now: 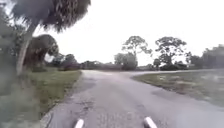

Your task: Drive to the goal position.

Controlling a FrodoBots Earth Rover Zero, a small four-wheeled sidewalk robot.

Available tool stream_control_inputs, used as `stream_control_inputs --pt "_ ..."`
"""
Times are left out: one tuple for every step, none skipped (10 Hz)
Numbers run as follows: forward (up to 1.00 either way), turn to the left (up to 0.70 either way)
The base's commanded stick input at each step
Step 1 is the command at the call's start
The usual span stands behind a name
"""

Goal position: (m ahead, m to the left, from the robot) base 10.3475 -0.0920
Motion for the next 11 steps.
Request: stream_control_inputs --pt "0.85 0.00" --pt "0.85 0.00" --pt "0.85 0.00" --pt "0.85 0.02" --pt "0.85 0.05" --pt "0.85 0.26" --pt "0.85 0.34" --pt "0.85 0.00" --pt "0.85 0.00" --pt "0.85 0.00" --pt "0.85 0.00"
